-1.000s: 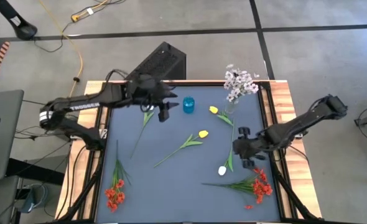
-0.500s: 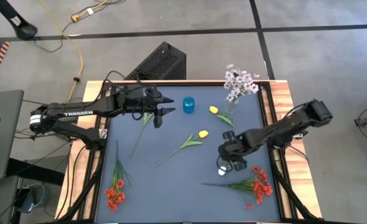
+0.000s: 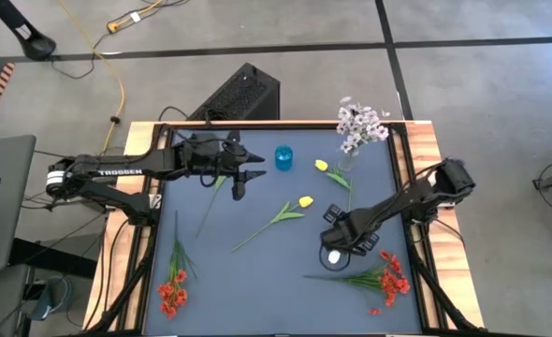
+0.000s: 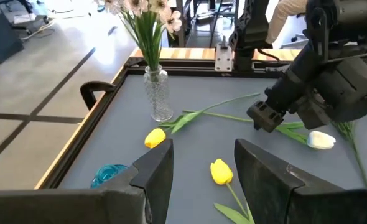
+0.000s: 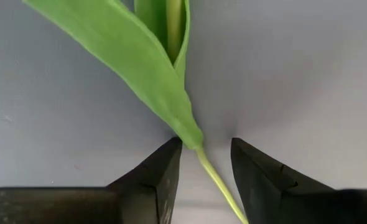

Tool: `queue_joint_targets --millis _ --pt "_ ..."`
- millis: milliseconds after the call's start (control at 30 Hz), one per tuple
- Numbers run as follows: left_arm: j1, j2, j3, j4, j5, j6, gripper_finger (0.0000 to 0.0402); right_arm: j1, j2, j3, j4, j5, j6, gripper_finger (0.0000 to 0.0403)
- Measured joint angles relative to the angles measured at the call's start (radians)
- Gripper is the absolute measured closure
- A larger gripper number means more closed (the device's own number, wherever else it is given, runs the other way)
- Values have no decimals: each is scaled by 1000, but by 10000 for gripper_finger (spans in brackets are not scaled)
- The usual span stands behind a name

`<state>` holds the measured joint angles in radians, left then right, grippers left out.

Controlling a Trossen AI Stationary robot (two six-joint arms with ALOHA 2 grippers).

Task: Sort flowers into vase by color
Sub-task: Put the bottom white flower into the transparent vase

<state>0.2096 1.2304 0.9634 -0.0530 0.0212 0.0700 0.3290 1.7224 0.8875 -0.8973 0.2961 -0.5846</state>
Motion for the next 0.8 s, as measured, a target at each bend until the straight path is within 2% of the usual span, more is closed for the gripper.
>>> queue_joint_targets --millis 100,200,433,567,700,800 --pt "0 0 0 1 -1 0 242 -1 28 1 -15 -13 -1 238" --pt "0 0 0 9 -1 -1 242 0 41 2 -14 -36 -11 264" --pt "-3 0 0 8 -2 -34 242 13 -2 13 9 -123 -129 382" --pt "-7 0 0 2 -3 -38 242 2 -87 20 58 -214 -80 378" --pt "-6 0 0 2 -4 -38 242 -12 -248 24 87 -379 78 381" --pt "-6 0 0 2 -7 -35 242 3 -381 18 164 -446 204 389"
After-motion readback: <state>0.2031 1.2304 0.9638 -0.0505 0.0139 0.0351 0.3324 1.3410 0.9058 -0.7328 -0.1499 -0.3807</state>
